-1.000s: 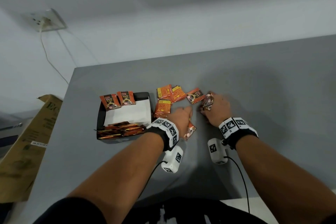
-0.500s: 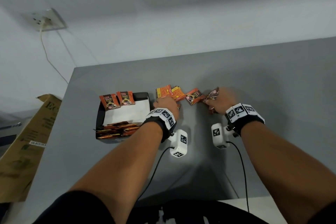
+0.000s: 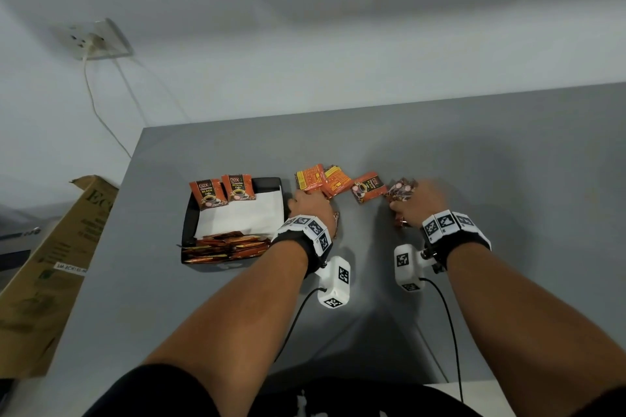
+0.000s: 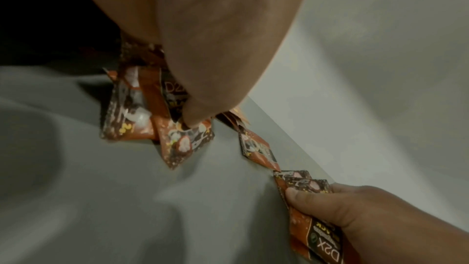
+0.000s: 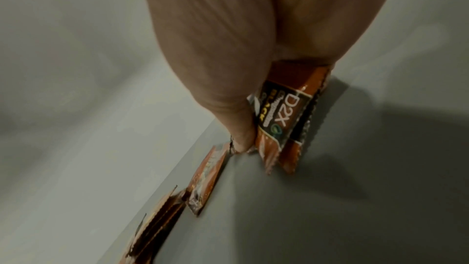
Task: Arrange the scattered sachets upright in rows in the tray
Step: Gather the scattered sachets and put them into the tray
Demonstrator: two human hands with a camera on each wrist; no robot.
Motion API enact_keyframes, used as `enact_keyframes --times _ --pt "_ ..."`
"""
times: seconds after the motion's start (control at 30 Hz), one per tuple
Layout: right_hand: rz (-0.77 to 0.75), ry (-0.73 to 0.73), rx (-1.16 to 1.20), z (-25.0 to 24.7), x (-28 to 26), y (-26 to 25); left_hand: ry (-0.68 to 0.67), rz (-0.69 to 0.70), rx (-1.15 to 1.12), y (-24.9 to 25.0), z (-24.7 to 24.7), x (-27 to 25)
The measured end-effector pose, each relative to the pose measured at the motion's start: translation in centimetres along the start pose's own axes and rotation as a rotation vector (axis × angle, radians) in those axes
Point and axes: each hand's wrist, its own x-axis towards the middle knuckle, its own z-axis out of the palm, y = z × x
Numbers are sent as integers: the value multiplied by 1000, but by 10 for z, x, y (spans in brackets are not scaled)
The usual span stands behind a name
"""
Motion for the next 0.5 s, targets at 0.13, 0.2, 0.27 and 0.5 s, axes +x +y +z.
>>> enact_keyframes --times 0.13,0.2,0.27,0.5 --pt "62 -36 279 -6 -6 6 -34 56 -164 -2 -9 -6" --pt "69 -28 425 -13 -11 2 -36 104 -318 -3 -15 -12" --pt "51 30 502 -20 -15 -8 -11 160 -482 -8 -24 -21" --pt "-192 77 667 -34 -52 -97 163 318 -579 -60 -114 -40"
